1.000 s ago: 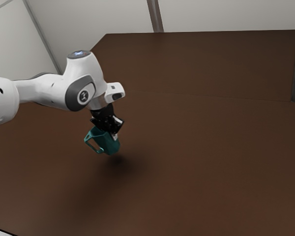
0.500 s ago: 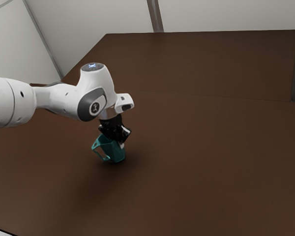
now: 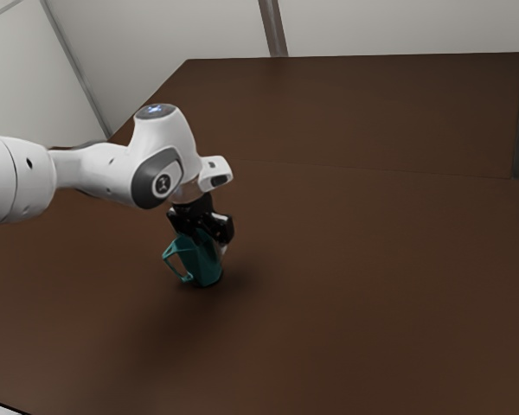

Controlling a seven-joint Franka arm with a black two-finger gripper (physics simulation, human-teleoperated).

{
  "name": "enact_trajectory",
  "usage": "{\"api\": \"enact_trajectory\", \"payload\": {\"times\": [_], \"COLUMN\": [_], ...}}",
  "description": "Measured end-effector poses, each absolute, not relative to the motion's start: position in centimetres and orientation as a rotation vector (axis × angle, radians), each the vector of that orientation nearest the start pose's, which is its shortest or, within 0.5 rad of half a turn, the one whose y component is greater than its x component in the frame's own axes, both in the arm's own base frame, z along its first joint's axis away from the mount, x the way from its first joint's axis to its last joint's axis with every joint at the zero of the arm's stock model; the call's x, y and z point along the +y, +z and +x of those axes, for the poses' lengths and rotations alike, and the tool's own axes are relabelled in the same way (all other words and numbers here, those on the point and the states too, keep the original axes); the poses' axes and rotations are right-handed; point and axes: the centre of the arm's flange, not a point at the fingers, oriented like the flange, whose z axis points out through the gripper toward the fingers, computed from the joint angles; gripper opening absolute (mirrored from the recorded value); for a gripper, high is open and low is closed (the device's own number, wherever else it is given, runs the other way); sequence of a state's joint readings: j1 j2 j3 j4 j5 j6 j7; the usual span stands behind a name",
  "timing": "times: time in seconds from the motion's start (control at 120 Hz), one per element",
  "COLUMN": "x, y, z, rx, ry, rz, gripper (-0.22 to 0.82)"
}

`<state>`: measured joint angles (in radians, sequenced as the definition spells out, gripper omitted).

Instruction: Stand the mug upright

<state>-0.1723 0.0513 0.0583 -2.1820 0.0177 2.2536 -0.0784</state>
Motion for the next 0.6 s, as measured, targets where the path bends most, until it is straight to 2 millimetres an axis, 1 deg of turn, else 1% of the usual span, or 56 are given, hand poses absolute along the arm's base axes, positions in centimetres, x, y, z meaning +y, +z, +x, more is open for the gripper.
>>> {"api": "enact_trajectory", "payload": {"times": [0.075, 0.158, 0.3, 0.367, 0.467, 0.6], "x": [-6.2, -6.4, -6.8, -7.1, -7.5, -7.7], "y": [38.0, 39.1, 41.3, 42.6, 45.8, 50.9], "z": [53.7, 53.5, 53.2, 53.4, 54.6, 56.0], "rx": [0.074, 0.083, 0.1, 0.112, 0.129, 0.156], "ry": [-0.049, -0.069, -0.119, -0.152, -0.208, -0.271], "rz": [-3.129, -3.131, -3.135, -3.132, -3.126, -3.097], "gripper": [0.41, 0.47, 0.54, 0.55, 0.57, 0.59]}}
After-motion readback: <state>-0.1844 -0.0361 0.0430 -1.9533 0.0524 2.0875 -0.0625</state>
